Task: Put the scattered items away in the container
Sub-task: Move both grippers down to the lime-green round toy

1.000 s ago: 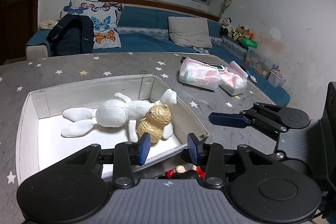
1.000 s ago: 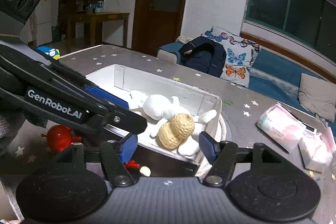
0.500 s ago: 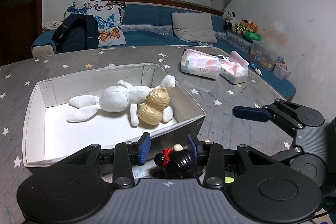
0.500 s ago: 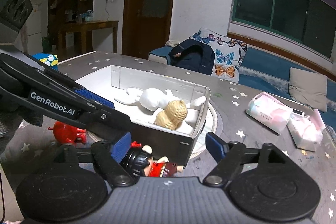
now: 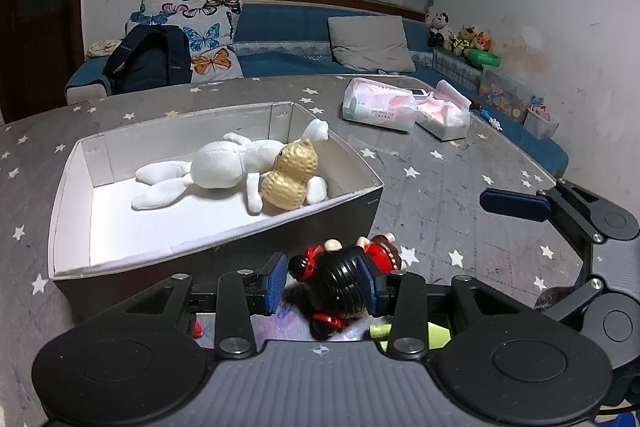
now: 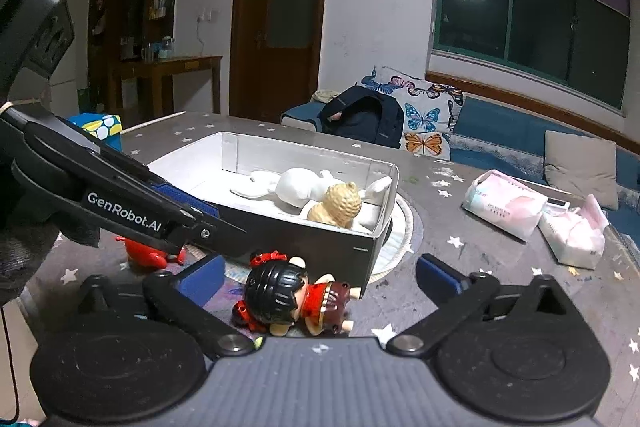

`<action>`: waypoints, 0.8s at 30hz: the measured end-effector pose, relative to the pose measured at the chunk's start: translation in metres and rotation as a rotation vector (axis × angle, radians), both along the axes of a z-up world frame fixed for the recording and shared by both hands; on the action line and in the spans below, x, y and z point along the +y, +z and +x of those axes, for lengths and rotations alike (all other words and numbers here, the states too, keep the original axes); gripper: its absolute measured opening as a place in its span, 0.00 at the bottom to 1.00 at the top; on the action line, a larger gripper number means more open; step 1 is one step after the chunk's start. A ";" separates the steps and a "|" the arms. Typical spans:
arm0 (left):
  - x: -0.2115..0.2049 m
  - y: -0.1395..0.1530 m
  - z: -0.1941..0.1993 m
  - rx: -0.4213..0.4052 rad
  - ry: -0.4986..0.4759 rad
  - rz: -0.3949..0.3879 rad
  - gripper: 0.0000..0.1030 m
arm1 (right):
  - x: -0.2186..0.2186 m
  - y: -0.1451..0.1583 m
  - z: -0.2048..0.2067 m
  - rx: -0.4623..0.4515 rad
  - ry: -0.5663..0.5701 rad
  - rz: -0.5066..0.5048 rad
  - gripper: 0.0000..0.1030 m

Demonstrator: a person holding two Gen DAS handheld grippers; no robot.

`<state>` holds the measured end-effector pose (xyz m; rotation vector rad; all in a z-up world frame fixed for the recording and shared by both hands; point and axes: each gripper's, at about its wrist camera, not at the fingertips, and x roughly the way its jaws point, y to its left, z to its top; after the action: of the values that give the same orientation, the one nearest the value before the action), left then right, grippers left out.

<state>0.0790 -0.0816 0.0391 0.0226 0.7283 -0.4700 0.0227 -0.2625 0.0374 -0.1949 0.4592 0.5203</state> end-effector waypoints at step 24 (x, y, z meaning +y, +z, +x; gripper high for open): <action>-0.013 -0.025 -0.028 0.108 -0.112 -0.083 0.40 | -0.006 -0.045 -0.019 0.130 0.048 -0.009 0.93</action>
<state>0.0512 -0.0943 0.0143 -0.0396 0.8157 -0.6120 0.0037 -0.2685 -0.0078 -0.1816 0.5841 0.5803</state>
